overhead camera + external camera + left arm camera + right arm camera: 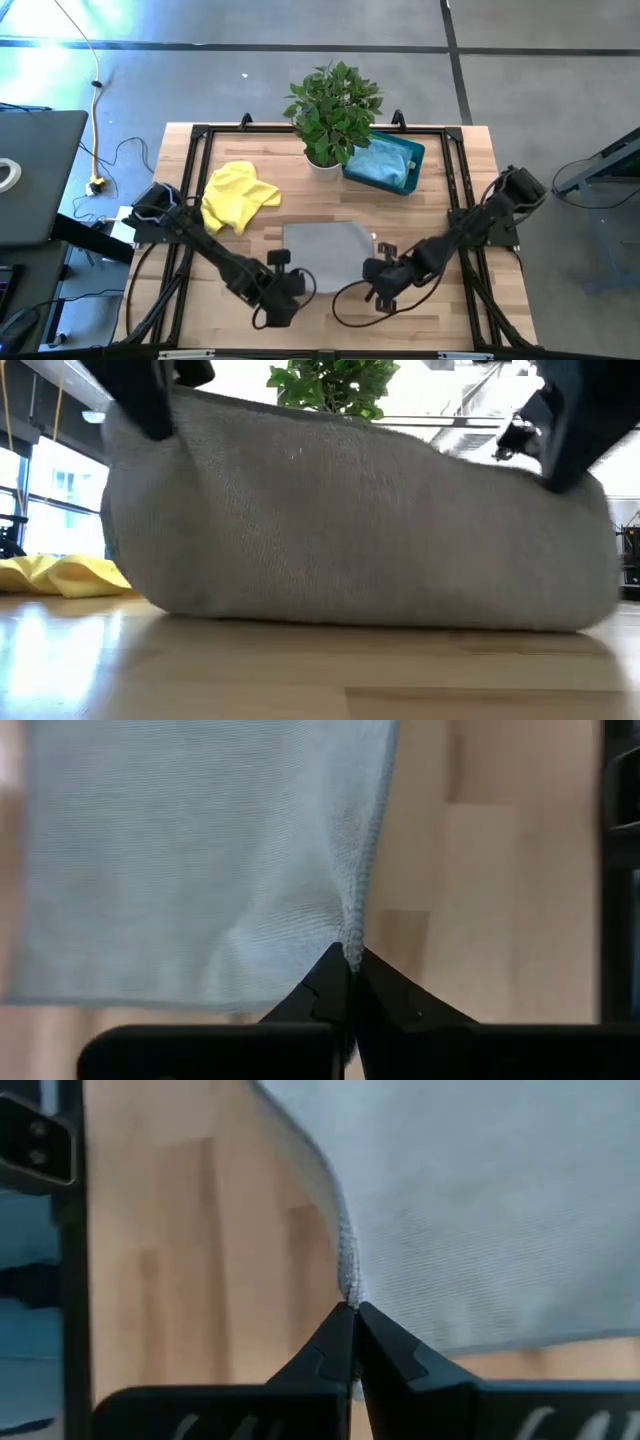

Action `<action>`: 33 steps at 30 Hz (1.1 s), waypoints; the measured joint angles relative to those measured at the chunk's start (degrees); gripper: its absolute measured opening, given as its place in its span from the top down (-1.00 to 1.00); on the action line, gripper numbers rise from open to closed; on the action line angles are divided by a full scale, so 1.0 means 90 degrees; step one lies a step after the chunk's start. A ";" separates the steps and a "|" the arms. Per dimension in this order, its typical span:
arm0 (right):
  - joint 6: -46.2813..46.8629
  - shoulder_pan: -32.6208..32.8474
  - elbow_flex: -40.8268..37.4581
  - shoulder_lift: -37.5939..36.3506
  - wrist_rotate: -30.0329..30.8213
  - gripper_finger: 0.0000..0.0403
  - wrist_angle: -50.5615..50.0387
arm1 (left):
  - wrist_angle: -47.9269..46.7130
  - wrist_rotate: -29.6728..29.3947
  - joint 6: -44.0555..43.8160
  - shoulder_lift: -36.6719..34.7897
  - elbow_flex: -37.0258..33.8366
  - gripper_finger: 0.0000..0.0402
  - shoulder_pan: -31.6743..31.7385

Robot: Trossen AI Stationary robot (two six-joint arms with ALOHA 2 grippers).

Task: Fold microfiber towels
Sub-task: Fold the gray towel

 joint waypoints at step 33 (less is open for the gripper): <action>-0.2533 -0.1775 -0.0123 0.0327 0.0719 1.00 -0.0333 | -0.0081 -0.0723 0.1482 0.0000 -0.1517 1.00 0.1510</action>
